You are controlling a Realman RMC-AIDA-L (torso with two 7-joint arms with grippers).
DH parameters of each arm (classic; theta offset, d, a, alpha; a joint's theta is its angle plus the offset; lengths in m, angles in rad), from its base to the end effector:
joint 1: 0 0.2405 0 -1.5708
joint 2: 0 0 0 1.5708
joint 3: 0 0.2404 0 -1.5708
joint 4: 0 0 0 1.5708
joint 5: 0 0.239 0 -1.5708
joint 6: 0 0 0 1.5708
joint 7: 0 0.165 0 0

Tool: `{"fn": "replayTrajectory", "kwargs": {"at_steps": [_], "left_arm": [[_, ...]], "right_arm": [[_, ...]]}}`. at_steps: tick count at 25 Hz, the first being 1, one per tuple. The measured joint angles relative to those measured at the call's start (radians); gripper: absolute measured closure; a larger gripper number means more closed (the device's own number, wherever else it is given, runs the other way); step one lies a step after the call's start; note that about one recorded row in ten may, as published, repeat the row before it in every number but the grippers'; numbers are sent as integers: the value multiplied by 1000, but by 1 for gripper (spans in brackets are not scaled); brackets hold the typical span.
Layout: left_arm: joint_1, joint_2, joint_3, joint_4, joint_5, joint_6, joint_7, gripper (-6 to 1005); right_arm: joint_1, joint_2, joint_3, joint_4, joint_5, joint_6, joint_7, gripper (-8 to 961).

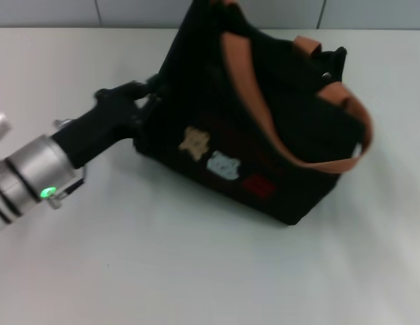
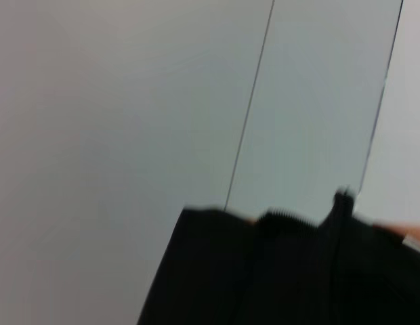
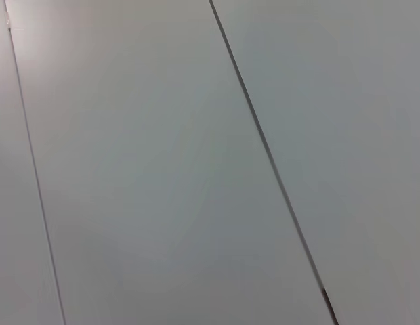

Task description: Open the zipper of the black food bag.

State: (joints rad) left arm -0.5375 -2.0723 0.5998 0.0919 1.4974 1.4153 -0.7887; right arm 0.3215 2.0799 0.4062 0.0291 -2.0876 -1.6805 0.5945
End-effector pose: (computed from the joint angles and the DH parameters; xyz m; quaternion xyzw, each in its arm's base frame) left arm -0.2739 0.3433 -0.0555 -0.8343 -0.2279 -0.4005 0.3025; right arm 0.3168 0.2800 -0.0041 -0.6803 0.2316 0.5039 0.4793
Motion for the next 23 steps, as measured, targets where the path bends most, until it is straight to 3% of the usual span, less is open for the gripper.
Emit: {"fn": "replayTrajectory", "kwargs": {"at_steps": [4,7,11,12,13,14,15,18,20,23], "left_arm": [[104,5,-22,128,-3,143,-40,772],[199,30,-2,265,13,266,-103,718],[268,109,89,386,124,472,-120,606],[270,124,102,394,152,503,-123,549],[267,145,128,408,214,559,-128,492],[263,148,137,415,244,572,-133,435],[263,148,137,415,244,572,-133,400],[240,136,152,425,325,571,-144,294],[221,124,150,423,367,566,-149,223],[207,111,147,424,398,557,-164,223]], "right_arm": [[2,-1,-39,-86,-27,-50,69,224],[2,-3,-118,-166,-30,-102,104,201],[6,-22,-350,-280,-31,-227,153,201],[10,-31,-439,-303,-33,-267,157,201],[24,-46,-623,-340,-39,-337,159,201],[35,-52,-719,-355,-42,-368,160,201],[35,-52,-719,-355,-42,-368,160,201],[71,-54,-895,-371,-45,-415,169,201],[89,-44,-921,-372,-45,-412,174,201],[114,-29,-926,-372,-51,-402,176,201]]}}
